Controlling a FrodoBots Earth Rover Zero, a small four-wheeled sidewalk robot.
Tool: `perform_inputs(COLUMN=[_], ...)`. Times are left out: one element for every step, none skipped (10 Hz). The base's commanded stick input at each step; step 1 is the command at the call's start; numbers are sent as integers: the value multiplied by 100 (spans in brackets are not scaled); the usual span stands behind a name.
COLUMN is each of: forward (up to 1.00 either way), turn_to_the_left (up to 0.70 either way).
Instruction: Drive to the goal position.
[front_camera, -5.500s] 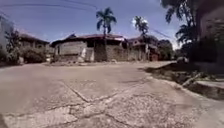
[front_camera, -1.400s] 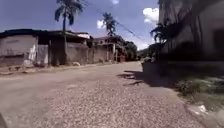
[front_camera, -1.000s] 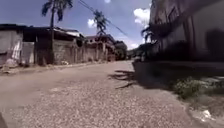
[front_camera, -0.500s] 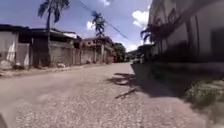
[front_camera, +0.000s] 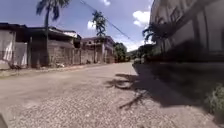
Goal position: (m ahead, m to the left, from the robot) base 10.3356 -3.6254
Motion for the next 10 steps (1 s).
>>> perform_inputs(forward=[70, 70, 70, 70, 70, 70, 70, 70, 70, 70], turn_to_the_left=[0, 0, -4, -20, -28, -24, -9, 0, 0, 0])
